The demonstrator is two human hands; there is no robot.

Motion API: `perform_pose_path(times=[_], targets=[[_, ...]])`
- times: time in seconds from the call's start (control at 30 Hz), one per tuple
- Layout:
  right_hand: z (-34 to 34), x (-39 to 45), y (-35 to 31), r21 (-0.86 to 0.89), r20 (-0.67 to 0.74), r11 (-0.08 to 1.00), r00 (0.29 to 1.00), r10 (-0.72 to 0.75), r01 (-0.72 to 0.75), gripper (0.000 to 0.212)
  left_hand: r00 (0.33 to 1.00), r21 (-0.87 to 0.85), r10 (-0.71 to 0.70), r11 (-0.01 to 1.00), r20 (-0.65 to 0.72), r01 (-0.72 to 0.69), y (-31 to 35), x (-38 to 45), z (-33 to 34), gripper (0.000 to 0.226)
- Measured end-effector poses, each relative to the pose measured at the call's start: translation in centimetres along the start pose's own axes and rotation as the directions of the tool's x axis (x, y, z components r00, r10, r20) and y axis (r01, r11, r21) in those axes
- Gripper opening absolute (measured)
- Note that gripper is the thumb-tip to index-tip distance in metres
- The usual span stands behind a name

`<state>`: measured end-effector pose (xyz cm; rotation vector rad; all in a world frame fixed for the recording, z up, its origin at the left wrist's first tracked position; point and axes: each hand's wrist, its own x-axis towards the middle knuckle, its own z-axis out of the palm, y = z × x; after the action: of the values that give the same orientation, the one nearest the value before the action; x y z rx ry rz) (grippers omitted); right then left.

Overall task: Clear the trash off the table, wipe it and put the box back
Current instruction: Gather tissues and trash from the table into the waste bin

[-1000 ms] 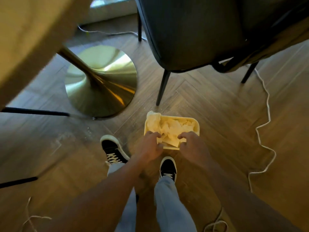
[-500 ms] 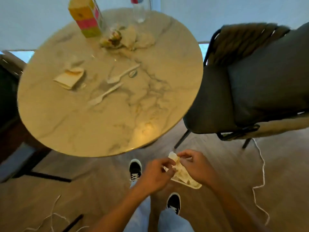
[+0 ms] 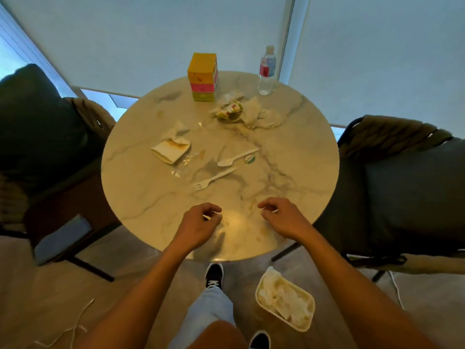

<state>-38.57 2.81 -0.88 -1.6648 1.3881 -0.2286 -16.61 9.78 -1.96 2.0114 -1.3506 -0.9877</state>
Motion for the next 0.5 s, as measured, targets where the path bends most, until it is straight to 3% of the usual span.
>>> perform_pose_path(times=[0.2, 0.33, 0.5], targets=[[0.9, 7.4, -3.5, -0.11, -0.099, 0.994, 0.995, -0.026, 0.015, 0.028, 0.992, 0.119, 0.048, 0.992, -0.113, -0.034, -1.8, 6.5, -1.8, 0.023], [1.7, 12.5, -4.4, -0.268, -0.146, 0.963, 0.989, -0.005, -0.035, 0.038, 0.983, 0.266, 0.173, 0.952, -0.056, -0.152, -2.1, 10.8, -1.8, 0.028], [2.3, 17.3, -3.8, -0.534, -0.2, 0.842, 0.979, -0.037, -0.078, 0.048, 0.953, 0.464, 0.301, 0.838, 0.047, -0.287, -2.1, 13.9, -1.5, 0.029]])
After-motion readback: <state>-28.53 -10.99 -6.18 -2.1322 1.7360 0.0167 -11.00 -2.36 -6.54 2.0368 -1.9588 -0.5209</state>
